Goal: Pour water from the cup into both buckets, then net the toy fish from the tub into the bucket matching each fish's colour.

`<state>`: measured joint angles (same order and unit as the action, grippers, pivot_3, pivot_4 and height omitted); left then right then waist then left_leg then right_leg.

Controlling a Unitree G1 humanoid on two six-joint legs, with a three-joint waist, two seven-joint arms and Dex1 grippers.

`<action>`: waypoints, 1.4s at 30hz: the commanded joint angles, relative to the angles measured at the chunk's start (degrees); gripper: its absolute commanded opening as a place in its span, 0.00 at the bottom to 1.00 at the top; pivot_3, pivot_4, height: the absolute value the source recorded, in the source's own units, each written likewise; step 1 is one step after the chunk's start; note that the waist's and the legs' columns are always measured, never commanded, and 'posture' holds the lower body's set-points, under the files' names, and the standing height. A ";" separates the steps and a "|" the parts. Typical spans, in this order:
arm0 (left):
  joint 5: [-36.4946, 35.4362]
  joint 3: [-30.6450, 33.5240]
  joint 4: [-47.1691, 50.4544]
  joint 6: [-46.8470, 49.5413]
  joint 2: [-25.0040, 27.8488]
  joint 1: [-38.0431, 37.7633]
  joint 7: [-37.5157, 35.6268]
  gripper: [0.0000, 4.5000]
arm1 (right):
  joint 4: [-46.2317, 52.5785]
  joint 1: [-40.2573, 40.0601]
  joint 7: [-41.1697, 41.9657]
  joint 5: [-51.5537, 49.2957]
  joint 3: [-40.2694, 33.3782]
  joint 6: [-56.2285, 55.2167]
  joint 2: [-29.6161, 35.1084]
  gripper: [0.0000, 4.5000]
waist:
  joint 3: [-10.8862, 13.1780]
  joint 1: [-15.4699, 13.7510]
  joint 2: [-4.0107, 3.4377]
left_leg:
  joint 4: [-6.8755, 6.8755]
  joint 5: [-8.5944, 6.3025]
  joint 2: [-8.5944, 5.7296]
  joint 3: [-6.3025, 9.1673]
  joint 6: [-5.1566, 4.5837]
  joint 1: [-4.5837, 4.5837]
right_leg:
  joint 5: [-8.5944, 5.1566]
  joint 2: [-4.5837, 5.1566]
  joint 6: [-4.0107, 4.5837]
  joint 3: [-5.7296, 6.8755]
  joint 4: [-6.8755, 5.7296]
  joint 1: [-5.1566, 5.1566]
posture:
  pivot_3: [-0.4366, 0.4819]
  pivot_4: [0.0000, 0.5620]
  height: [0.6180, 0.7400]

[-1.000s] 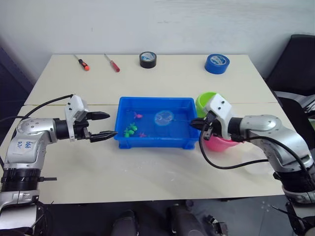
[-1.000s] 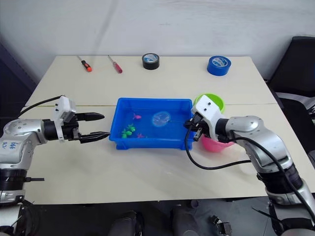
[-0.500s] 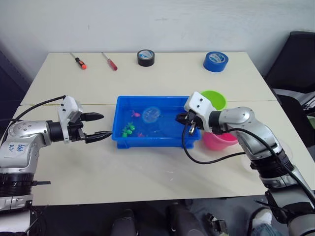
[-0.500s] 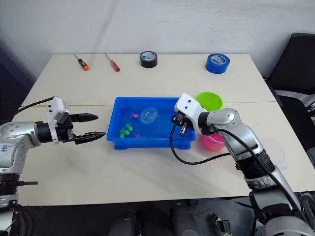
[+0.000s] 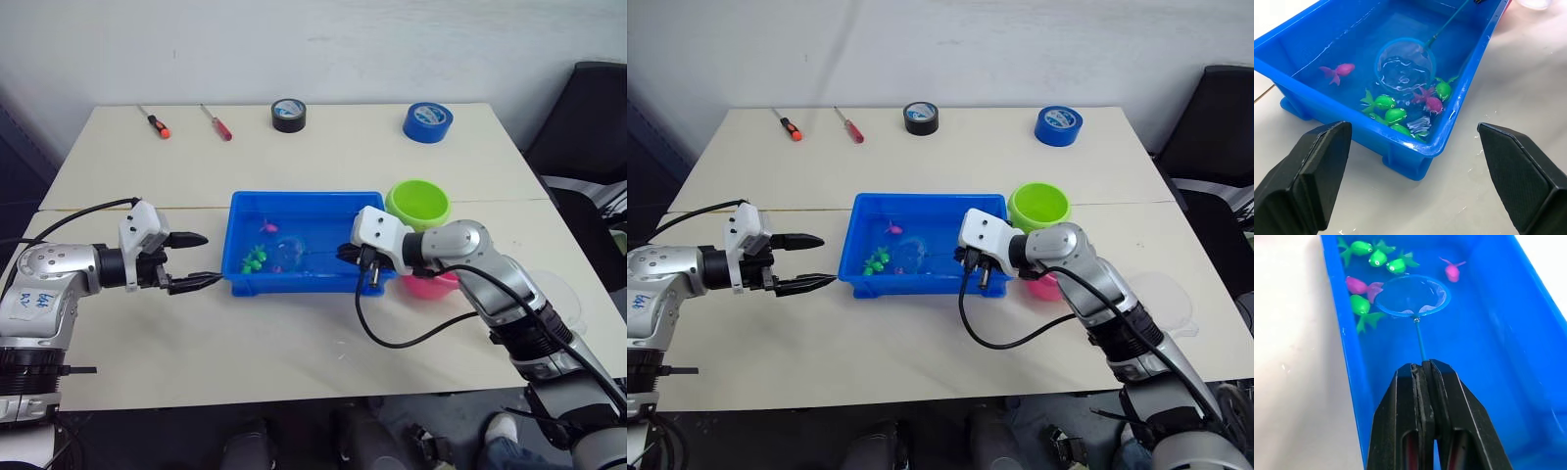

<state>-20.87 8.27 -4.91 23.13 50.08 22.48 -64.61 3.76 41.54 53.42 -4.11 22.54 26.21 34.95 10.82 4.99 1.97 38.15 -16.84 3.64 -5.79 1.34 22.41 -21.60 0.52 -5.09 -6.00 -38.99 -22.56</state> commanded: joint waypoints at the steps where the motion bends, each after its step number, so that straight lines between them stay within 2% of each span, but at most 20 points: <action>1: -0.09 0.24 1.94 -0.70 0.96 0.46 -0.34 1.00 | -0.39 0.47 1.52 2.34 0.86 -4.75 -0.13 0.00 | 0.00 -0.01 0.00 | 0.00 0.00 0.00 0.00 0.00 0.00 | 0.00 0.00 0.00 0.00 0.00 0.00 | 0.48 0.27 1.00; 8: -0.26 0.18 1.38 -0.80 0.68 1.43 -0.08 1.00 | -4.28 1.05 2.84 7.97 2.21 -15.89 0.82 0.00 | 0.00 -0.01 0.00 | 0.01 0.00 0.00 0.00 0.00 0.00 | 0.00 0.00 0.00 0.01 0.00 0.00 | 0.48 0.27 1.00; 18: -0.44 0.27 1.53 -0.68 0.56 1.81 0.01 1.00 | -7.79 2.03 3.31 9.62 1.20 -22.73 -2.11 0.00 | 0.00 0.11 0.00 | 0.03 0.01 0.00 0.00 0.02 -0.02 | 0.00 0.00 0.00 0.01 -0.07 0.00 | 0.48 0.27 1.00; 29: -0.38 0.85 1.37 -1.16 1.13 0.94 -0.37 1.00 | -7.43 2.35 6.97 3.86 -1.61 -16.33 -5.61 0.00 | 0.00 0.13 0.00 | 0.05 0.02 0.01 0.03 0.03 -0.02 | -0.01 0.02 0.01 0.05 -0.11 0.01 | 0.48 0.27 1.00; 42: -0.25 0.26 0.89 -1.76 0.64 1.92 -0.24 1.00 | -6.82 0.69 6.20 4.10 -3.56 -12.49 -4.08 0.00 | 0.00 0.09 0.00 | 0.05 0.02 0.00 0.06 0.03 -0.02 | -0.01 0.02 0.02 0.09 -0.11 0.01 | 0.48 0.27 1.00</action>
<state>-20.91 7.97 -4.92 22.40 50.08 23.30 -64.62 -4.92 42.33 60.26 0.56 21.55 13.70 30.64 10.82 5.08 1.97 38.20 -16.82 3.65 -5.73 1.37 22.39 -21.61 0.53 -5.07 -5.91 -39.10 -22.54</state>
